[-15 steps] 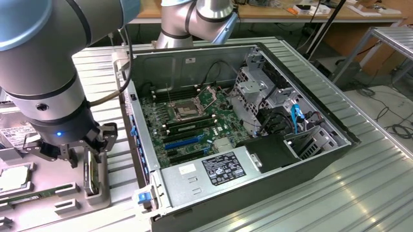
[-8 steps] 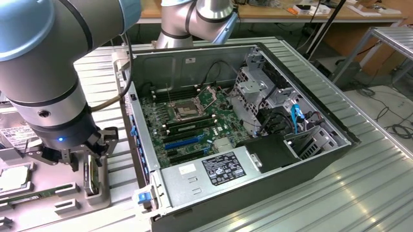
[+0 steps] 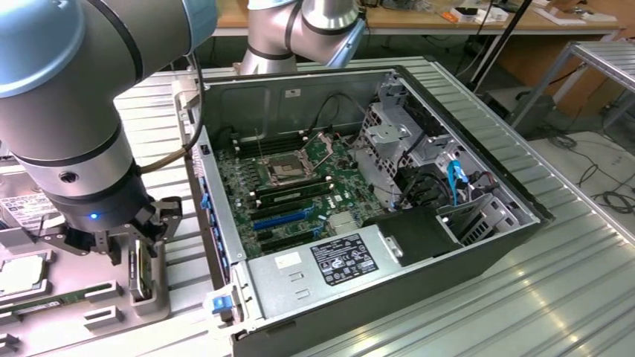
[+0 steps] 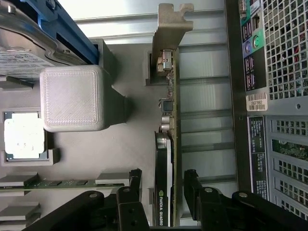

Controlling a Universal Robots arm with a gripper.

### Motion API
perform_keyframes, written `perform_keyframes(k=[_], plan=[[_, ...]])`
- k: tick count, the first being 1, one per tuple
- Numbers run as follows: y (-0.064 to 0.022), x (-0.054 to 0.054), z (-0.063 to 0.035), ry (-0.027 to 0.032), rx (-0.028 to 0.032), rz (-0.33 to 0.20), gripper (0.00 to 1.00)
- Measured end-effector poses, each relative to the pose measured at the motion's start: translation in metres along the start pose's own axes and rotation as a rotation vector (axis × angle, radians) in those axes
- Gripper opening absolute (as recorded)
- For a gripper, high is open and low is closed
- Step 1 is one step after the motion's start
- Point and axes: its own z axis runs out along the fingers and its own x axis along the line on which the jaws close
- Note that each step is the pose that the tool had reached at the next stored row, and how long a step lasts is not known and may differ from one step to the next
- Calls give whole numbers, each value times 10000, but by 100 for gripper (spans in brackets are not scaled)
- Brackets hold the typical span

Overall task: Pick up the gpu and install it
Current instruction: 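Pick up the gpu and move the gpu toward the slot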

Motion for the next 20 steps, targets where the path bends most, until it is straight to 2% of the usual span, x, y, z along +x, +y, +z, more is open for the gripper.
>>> perform_keyframes(k=[2,3,4,5,15,17,18,20], plan=[[0,0,0,0,0,0,47],[0,0,0,0,0,0,40],[0,0,0,0,0,0,40],[0,0,0,0,0,0,33],[1,-16,1,2,0,1,33],[1,-16,1,2,1,0,32],[1,-16,1,2,1,1,27],[1,-16,1,1,0,1,27]])
